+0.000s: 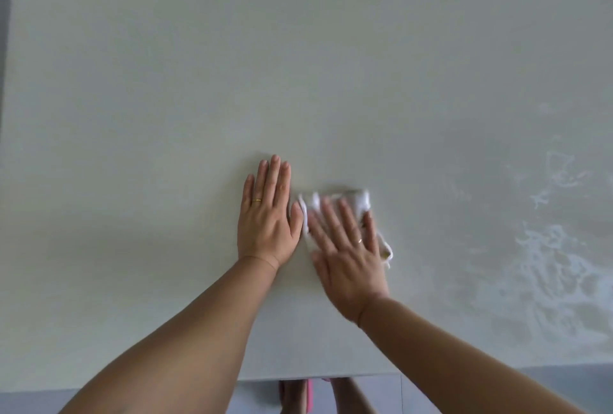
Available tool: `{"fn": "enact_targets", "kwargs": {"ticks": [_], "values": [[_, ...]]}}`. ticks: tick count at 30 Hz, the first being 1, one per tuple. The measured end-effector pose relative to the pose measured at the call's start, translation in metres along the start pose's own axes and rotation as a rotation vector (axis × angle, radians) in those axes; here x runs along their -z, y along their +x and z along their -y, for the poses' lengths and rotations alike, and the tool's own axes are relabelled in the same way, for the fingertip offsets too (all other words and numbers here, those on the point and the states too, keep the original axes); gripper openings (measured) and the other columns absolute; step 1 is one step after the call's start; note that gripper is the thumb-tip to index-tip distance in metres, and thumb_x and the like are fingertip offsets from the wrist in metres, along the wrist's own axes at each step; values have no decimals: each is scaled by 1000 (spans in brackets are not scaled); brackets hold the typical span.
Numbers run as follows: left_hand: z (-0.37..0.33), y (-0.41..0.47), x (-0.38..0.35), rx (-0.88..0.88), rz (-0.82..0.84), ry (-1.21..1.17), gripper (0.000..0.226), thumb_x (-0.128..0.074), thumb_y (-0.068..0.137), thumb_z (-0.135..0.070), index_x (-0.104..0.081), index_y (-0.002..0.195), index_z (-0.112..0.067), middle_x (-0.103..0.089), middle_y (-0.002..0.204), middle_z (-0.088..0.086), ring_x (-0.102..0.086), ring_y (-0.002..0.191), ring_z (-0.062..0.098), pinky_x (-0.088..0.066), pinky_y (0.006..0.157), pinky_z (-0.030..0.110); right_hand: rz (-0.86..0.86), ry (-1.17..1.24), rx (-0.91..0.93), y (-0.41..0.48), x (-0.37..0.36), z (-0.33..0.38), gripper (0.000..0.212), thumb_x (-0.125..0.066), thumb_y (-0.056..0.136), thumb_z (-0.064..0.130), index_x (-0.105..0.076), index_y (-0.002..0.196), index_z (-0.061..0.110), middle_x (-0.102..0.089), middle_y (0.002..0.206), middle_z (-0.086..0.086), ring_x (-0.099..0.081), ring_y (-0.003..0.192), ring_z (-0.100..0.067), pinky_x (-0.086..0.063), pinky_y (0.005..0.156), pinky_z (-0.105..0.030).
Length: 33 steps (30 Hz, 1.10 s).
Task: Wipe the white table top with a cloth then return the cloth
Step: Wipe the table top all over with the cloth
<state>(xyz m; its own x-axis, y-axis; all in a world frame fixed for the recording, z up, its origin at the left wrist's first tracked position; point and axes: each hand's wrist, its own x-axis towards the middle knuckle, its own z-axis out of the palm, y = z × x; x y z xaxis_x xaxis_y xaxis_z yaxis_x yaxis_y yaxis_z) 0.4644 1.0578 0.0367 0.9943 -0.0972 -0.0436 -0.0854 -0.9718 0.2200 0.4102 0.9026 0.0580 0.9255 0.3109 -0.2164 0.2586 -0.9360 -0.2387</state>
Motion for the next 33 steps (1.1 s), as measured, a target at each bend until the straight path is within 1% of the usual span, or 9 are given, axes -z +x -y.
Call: {"fn": "enact_targets", "kwargs": {"ticks": [2, 4, 9, 13, 16, 23, 29, 31, 33], "values": [[0, -2, 0, 1, -22, -9, 60, -31, 92, -27, -30, 147, -5, -28, 155, 15, -23, 144, 28, -14, 119, 42, 55, -69, 201, -7, 3, -24, 55, -29, 96, 40, -20, 150, 29, -17, 158, 4, -12, 146, -22, -11, 115, -51], [0, -3, -1, -4, -58, -23, 60, -33, 92, -27, -29, 147, -5, -27, 155, 15, -22, 145, 28, -12, 119, 40, 46, -138, 169, 0, 10, -65, 55, -25, 97, 40, -14, 150, 32, -15, 158, 6, -12, 146, -20, -6, 116, -47], [-1, -4, 1, 10, -56, -38, 62, -33, 92, -31, -25, 149, -7, -24, 156, 14, -20, 145, 27, -7, 120, 39, -77, 94, -465, 8, 19, -72, 53, -21, 99, 40, -4, 149, 37, 2, 159, 8, 8, 146, -13, 11, 116, -44], [-5, -7, 9, 14, -23, 4, 60, -27, 94, -30, -25, 148, -5, -24, 156, 15, -20, 145, 28, -5, 119, 40, -7, 34, -110, -40, -11, 9, 60, -30, 95, 36, -7, 150, 34, -1, 159, 6, 2, 147, -22, 3, 116, -52], [-9, -32, 14, -13, -56, -30, 57, -29, 96, -28, -26, 147, -3, -25, 155, 16, -21, 145, 28, -9, 119, 42, 17, -53, 137, -53, -10, -14, 55, -31, 97, 37, -17, 150, 33, -14, 158, 7, -10, 146, -20, -7, 117, -49], [-14, -126, -5, -22, 40, -3, 58, -27, 98, -34, -30, 147, -4, -26, 155, 13, -22, 145, 27, -17, 118, 44, -100, 96, -481, -45, -4, -25, 59, -19, 92, 41, -11, 149, 33, -3, 158, 7, 2, 147, -17, 8, 116, -47], [-10, -127, -6, -21, 63, 6, 60, -32, 92, -26, -28, 147, -3, -23, 157, 13, -14, 147, 24, -14, 119, 43, 4, -47, 145, -96, -24, 8, 57, -37, 92, 34, -25, 148, 31, -22, 156, 4, -17, 145, -24, -15, 114, -52], [-11, -127, -6, -23, 51, 5, 60, -33, 92, -25, -30, 147, -3, -24, 156, 13, -16, 146, 25, -15, 119, 44, 7, -113, 89, -88, -16, -30, 59, -35, 91, 35, -21, 148, 31, -22, 156, 3, -17, 145, -23, -12, 115, -50], [-12, -128, -7, -22, 36, 14, 60, -33, 91, -25, -29, 147, -3, -23, 156, 13, -16, 146, 25, -16, 118, 44, -23, -52, -202, -82, -5, -59, 59, -28, 91, 37, -15, 148, 32, -16, 157, 2, -10, 146, -19, -6, 117, -49]]}}
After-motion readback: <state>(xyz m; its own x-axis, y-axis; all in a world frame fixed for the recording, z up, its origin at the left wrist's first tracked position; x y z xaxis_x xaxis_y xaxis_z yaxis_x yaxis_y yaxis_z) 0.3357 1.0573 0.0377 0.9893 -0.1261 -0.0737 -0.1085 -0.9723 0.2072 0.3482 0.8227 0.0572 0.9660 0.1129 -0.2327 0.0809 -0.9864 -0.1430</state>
